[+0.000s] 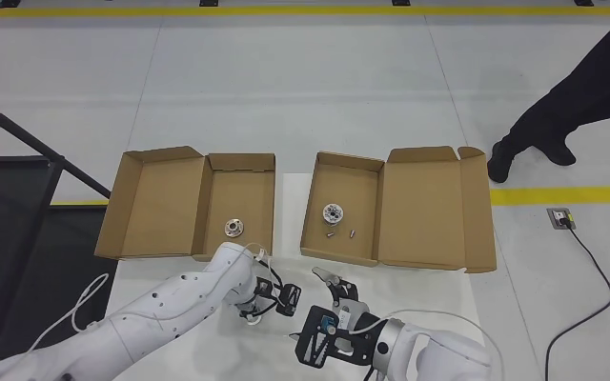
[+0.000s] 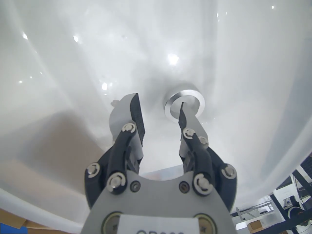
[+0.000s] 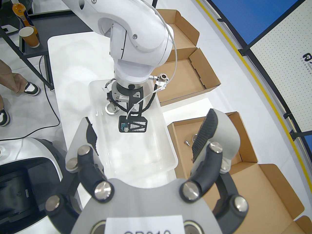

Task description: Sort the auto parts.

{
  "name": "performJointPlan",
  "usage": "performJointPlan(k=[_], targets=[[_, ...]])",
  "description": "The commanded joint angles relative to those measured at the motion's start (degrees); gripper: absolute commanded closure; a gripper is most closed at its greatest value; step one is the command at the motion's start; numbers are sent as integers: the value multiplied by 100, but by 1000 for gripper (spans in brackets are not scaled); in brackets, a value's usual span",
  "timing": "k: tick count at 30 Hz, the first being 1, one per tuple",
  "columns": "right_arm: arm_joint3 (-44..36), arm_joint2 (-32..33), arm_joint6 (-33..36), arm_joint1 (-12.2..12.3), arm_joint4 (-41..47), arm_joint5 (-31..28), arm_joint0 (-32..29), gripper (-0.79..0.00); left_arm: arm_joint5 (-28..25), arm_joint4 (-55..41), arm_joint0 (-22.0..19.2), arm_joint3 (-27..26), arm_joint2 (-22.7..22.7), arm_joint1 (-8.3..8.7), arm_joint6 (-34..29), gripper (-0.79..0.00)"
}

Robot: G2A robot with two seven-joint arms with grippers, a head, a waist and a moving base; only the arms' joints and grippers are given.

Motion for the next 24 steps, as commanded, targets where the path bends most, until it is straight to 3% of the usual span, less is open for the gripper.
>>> performJointPlan(k=[1,18,24], targets=[[0,0,1,0,0,1,0,-785,-6,22,18,54,-19,-24,15,-363],[0,0,1,0,0,1,0,-785,-154,218,175,352,-159,-182,80,-225],[0,0,1,0,0,1,0,-785,-166,297,199,452,-174,-236,154,-139]])
